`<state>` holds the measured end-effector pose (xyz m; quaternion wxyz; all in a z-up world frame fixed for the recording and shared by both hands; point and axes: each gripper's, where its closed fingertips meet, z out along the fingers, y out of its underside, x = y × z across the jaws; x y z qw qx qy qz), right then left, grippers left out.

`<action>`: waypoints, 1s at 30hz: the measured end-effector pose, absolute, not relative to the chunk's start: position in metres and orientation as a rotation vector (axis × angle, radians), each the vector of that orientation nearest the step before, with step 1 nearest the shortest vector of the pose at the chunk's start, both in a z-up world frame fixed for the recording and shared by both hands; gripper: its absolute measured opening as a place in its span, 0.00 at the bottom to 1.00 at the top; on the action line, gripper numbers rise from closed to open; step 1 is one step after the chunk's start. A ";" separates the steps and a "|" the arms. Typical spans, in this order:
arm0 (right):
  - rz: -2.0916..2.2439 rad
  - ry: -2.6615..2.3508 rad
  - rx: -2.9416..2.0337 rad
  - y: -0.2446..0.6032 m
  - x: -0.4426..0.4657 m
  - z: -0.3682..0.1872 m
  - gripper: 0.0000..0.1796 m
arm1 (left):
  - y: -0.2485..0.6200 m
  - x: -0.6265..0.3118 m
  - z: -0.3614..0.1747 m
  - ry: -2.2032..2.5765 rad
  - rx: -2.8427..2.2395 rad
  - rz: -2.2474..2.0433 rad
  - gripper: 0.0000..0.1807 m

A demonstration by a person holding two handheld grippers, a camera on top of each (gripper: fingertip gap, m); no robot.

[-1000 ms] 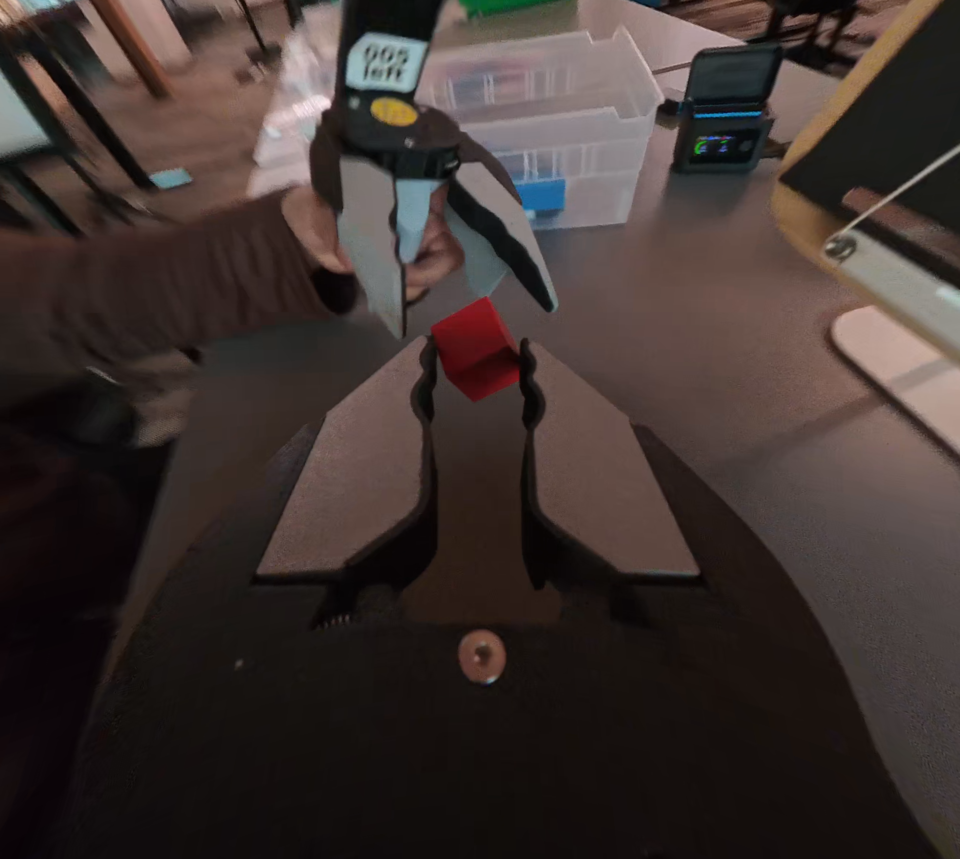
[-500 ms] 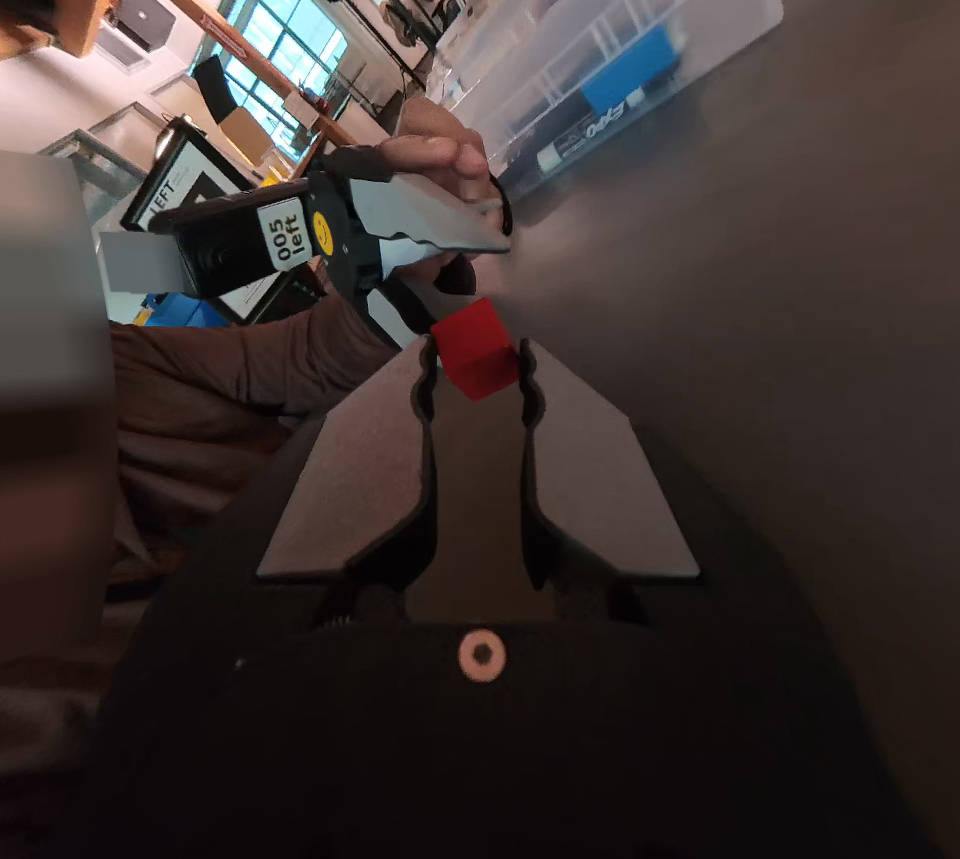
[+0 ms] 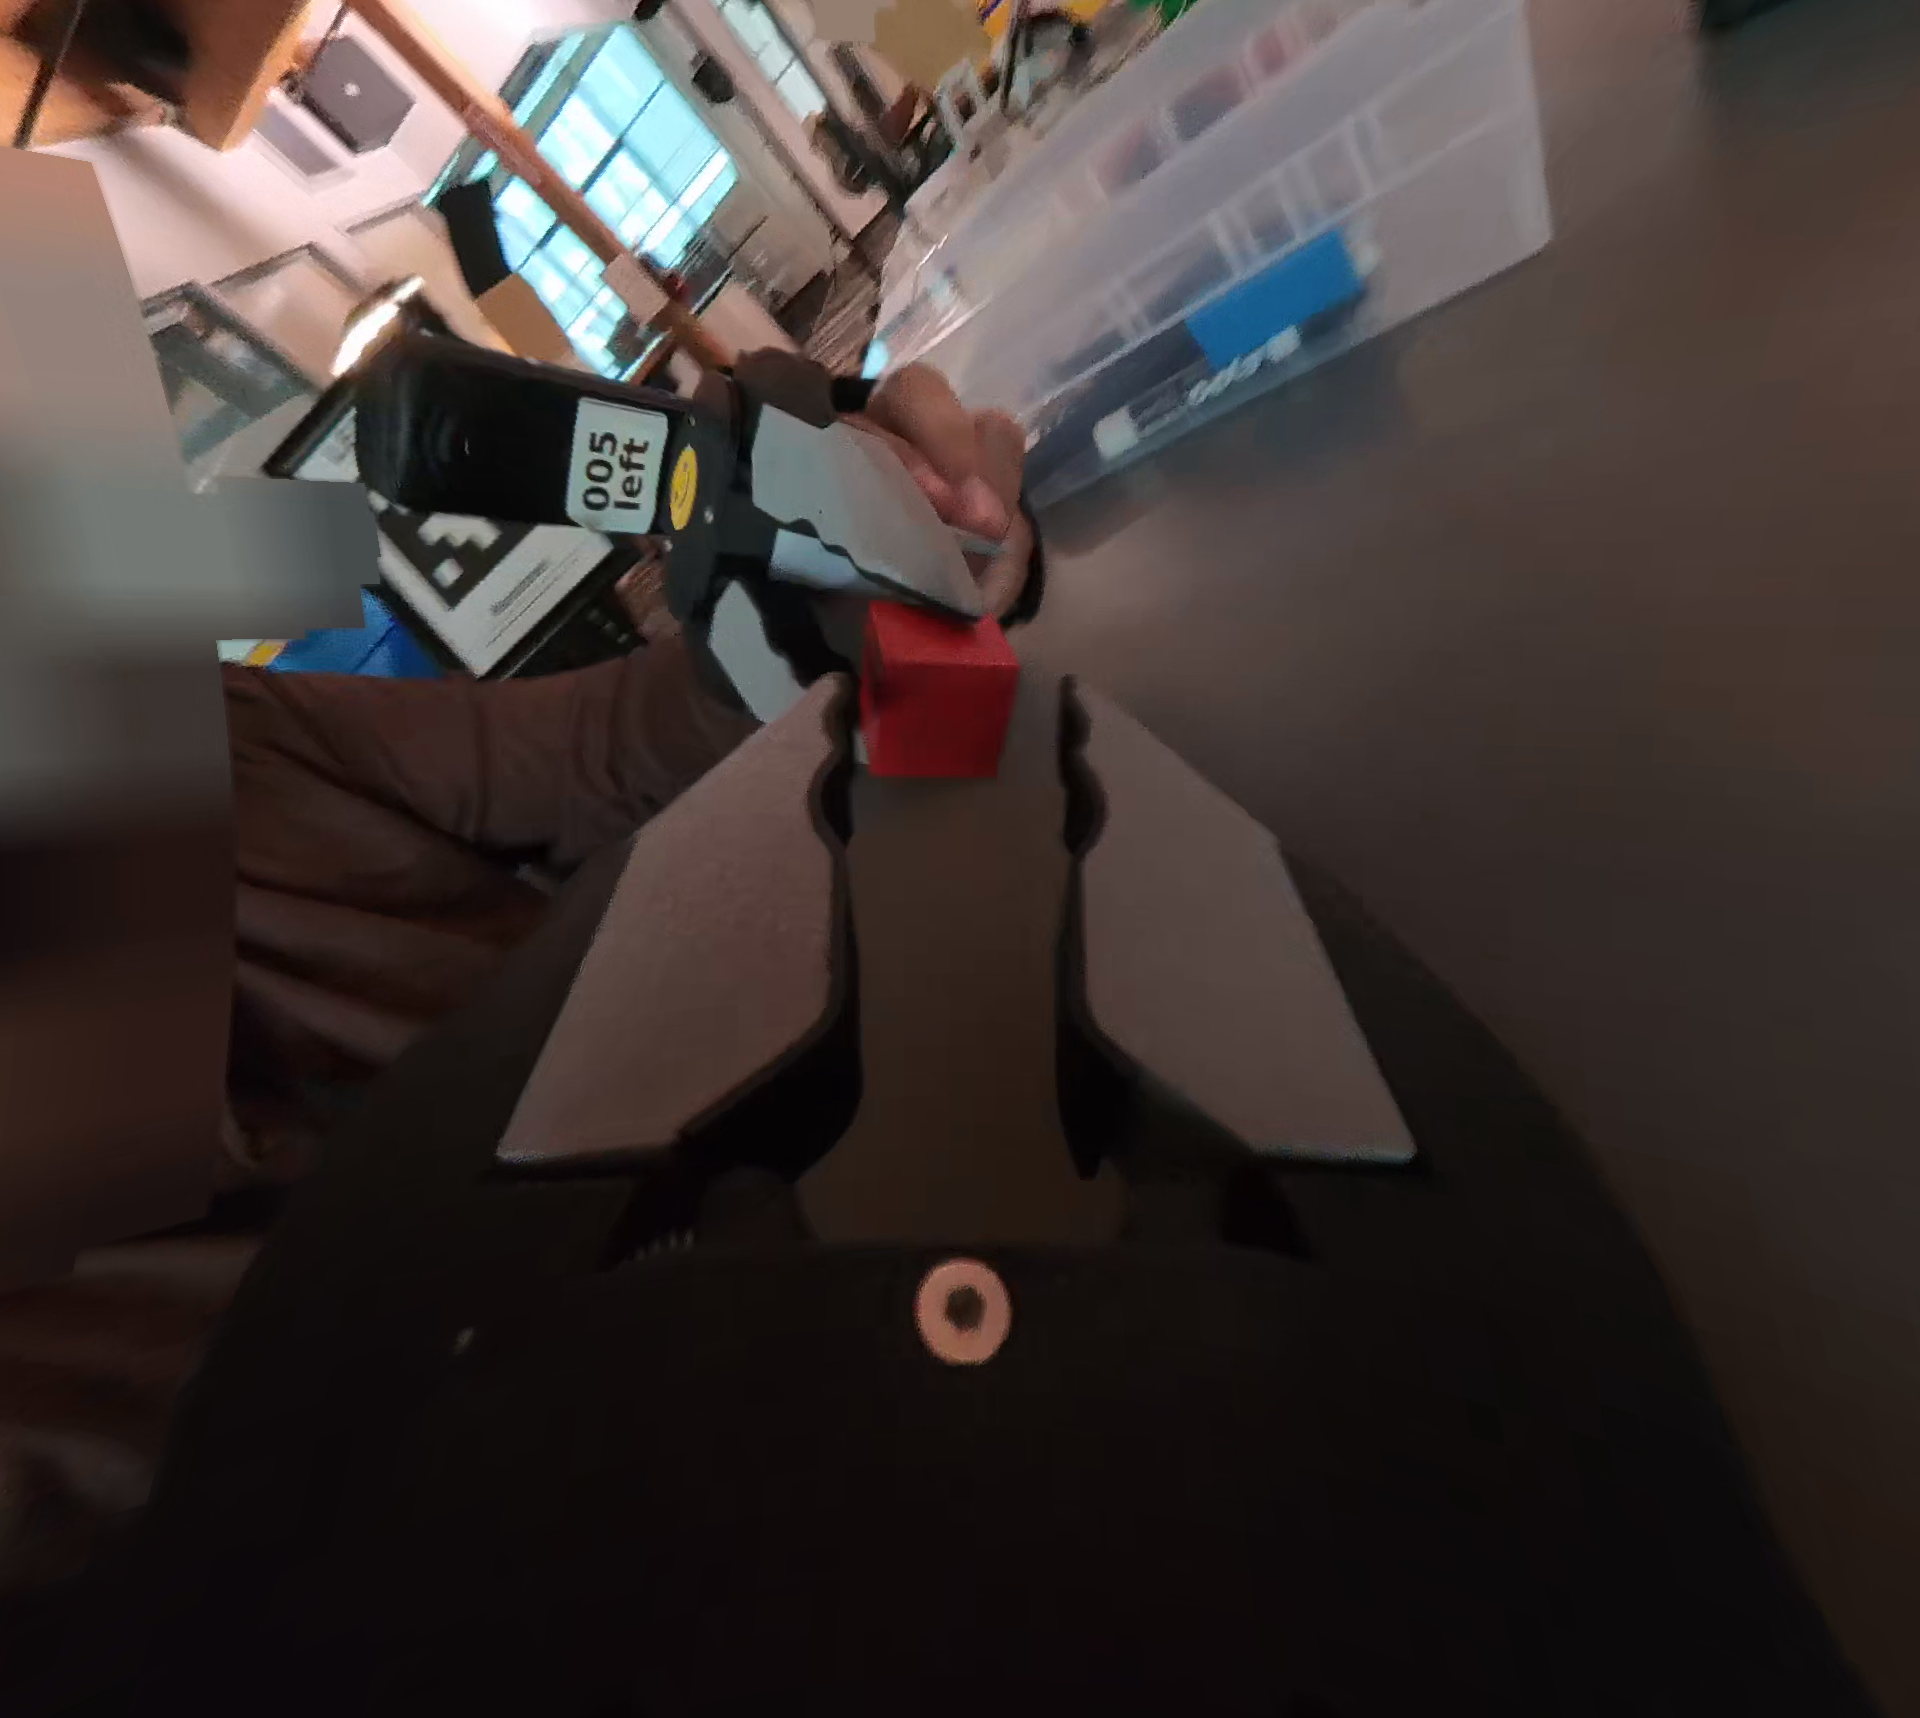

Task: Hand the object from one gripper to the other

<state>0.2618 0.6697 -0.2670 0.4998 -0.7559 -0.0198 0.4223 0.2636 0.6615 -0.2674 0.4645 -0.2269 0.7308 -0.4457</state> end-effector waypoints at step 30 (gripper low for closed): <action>-0.125 -0.425 -1.853 0.677 0.288 -0.260 0.15 | 0.673 0.263 -0.276 1.776 -1.370 -2.179 0.13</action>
